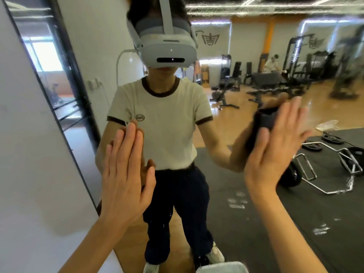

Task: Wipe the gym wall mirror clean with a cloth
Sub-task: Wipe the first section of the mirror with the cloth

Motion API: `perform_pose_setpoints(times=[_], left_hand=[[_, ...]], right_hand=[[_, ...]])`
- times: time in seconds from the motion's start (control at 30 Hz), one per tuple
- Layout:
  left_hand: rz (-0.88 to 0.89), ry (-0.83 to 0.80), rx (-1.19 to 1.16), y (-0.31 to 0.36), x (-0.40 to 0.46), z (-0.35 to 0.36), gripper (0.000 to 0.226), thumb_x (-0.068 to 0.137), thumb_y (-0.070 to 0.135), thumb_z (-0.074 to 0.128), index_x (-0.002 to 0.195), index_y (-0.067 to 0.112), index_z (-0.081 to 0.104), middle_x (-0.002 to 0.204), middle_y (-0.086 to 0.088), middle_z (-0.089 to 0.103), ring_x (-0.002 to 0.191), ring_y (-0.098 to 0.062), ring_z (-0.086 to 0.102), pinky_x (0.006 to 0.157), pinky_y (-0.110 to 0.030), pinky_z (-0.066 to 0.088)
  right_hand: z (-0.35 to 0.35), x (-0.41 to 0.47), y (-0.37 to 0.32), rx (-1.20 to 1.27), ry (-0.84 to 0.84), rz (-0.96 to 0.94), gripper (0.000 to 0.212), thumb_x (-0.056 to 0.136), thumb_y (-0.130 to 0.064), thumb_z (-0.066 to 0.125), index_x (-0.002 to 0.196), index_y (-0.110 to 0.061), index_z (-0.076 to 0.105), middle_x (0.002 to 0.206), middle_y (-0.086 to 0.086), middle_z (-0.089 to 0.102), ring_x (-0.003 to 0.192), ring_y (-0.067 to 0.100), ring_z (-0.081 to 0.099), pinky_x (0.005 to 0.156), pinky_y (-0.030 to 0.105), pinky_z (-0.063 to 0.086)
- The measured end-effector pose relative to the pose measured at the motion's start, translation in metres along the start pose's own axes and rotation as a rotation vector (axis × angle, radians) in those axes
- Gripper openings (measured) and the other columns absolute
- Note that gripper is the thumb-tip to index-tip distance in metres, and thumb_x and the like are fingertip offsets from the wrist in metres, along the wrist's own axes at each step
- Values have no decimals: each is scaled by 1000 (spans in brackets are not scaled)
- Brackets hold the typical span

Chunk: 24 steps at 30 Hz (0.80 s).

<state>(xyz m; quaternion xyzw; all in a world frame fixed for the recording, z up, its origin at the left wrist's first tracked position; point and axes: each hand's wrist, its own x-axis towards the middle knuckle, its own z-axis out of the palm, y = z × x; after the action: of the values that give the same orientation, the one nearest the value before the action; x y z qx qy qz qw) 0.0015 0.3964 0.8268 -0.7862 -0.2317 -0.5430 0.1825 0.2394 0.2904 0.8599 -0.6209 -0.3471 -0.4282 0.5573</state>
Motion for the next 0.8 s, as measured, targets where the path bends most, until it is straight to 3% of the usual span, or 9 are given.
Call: perform_pose_setpoints(times=[0.07, 0.1, 0.23, 0.33, 0.43, 0.57, 0.63, 0.7, 0.8], left_hand=[[-15, 8, -26, 8, 1, -1, 67, 98, 20, 42, 158, 8, 17, 169, -1, 4, 157, -17, 0, 127, -39, 2], [-4, 15, -38, 14, 3, 0, 69, 98, 19, 41, 160, 11, 13, 170, 4, -2, 157, -17, -1, 127, -39, 1], [60, 49, -80, 49, 22, 17, 70, 102, 15, 37, 161, 14, 1, 169, 5, -7, 157, -18, -2, 127, -40, 2], [32, 52, -155, 72, 36, 28, 65, 102, 14, 37, 157, 11, 3, 167, 6, -3, 156, -15, -4, 127, -37, -1], [12, 15, -136, 87, 44, 37, 69, 101, 14, 40, 157, 8, 2, 166, -1, 3, 156, -16, -6, 127, -36, -2], [-12, 18, -30, 92, 47, 46, 69, 101, 21, 42, 157, 7, 4, 166, -5, 6, 156, -17, -6, 127, -36, -2], [3, 30, 18, 90, 45, 50, 70, 102, 23, 41, 158, 7, 3, 168, -5, -3, 156, -18, -6, 127, -37, -1], [21, 30, 51, 90, 44, 52, 70, 103, 24, 38, 159, 6, -1, 168, -5, -13, 156, -21, -6, 127, -38, -1], [32, 28, 87, 89, 44, 53, 74, 103, 26, 39, 160, 7, -5, 168, -4, -16, 156, -21, -6, 127, -38, -2]], right_hand=[[2, 4, -14, 26, 57, 192, 58, 103, -21, 26, 146, 17, 29, 154, 38, 27, 145, 55, 19, 114, 72, 4], [8, -2, -32, 52, 29, 177, 58, 103, -21, 26, 149, 14, 26, 156, 36, 25, 148, 49, 14, 116, 69, 2], [25, -34, -82, 35, -153, -436, 49, 111, -28, 21, 155, -11, 11, 163, 2, 17, 153, 16, -6, 125, 42, -6], [16, -7, -43, -41, -168, -562, 50, 109, -21, 31, 155, -11, 13, 164, 4, 18, 152, 14, -6, 125, 40, -7], [-7, 29, 13, -22, -84, -291, 50, 109, -24, 28, 153, -1, 25, 161, 18, 24, 153, 19, 1, 125, 41, -5], [-15, 53, 23, 11, -39, 210, 62, 103, -29, 15, 152, 7, 25, 161, 29, 19, 151, 47, 12, 122, 49, -6], [-4, 27, -12, 9, -34, 53, 56, 102, -20, 26, 154, -1, 24, 163, 22, 19, 153, 36, 9, 124, 45, -5], [9, -6, -31, -37, -116, -289, 49, 108, -19, 28, 154, -8, 18, 164, 8, 15, 154, 21, -3, 125, 44, -5], [6, 0, -3, -82, -150, -555, 50, 110, -23, 30, 155, -10, 14, 169, 0, -1, 154, 16, -5, 124, 40, -8]])
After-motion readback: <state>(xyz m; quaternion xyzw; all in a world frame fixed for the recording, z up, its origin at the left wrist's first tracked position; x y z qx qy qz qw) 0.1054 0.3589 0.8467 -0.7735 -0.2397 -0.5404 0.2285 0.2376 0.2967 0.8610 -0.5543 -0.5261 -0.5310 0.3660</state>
